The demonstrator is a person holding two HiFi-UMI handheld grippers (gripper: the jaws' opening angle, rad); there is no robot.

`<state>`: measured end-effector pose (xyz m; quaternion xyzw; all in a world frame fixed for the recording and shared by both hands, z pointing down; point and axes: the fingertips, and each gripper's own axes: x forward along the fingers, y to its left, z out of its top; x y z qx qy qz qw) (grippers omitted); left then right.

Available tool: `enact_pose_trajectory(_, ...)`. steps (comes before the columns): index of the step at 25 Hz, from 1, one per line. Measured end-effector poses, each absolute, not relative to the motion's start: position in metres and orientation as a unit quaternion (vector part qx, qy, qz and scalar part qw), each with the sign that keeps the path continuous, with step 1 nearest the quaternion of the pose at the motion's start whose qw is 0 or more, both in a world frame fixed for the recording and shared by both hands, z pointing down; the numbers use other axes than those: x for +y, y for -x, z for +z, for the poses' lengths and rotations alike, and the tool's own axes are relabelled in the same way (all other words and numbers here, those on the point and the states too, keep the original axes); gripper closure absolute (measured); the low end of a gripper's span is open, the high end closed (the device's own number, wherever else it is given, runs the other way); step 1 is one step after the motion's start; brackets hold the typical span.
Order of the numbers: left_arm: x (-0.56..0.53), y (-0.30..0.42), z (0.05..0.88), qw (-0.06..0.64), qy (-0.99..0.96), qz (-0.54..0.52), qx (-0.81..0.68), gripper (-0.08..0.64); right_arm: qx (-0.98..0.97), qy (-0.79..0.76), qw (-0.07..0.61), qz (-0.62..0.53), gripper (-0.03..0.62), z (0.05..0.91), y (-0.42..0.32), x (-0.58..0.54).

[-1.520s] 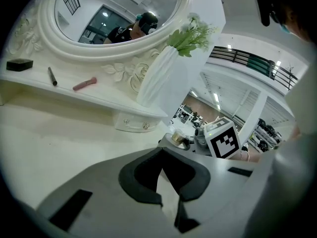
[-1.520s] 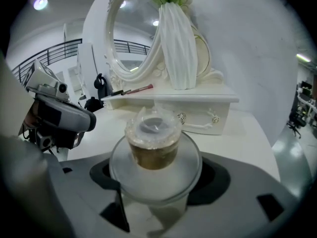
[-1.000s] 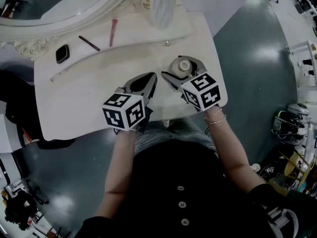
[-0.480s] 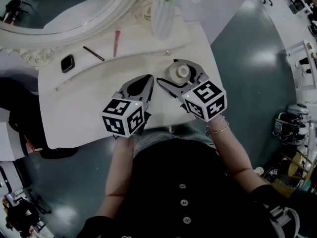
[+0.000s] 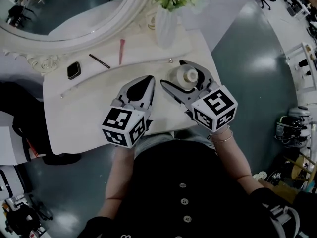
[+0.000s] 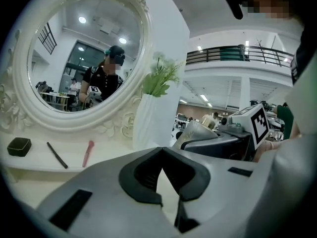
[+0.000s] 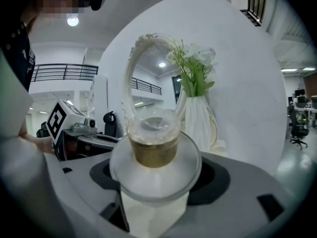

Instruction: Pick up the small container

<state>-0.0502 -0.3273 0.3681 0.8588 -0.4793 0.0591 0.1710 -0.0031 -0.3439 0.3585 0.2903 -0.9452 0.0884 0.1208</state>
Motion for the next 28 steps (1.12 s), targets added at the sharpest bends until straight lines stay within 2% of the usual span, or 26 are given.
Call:
enact_pose_trajectory(6,-0.323,0.044,0.358,0.156,-0.868,0.060,-0.468,0.548,-0.944,-0.305,0.087,0.086,0.252,0.345,-0.004,-0.337)
enact_pose_trajectory(12,-0.314,0.046,0.354,0.150,-0.862,0.016,-0.484,0.548,-0.945,-0.304,0.080,0.095,0.252,0.346,-0.008,-0.325)
enact_pose_trajectory(28,-0.296,0.045,0.382,0.171,-0.853,0.051,-0.490,0.548,-0.939,-0.314,0.071,0.120,0.252,0.364,-0.021,-0.302)
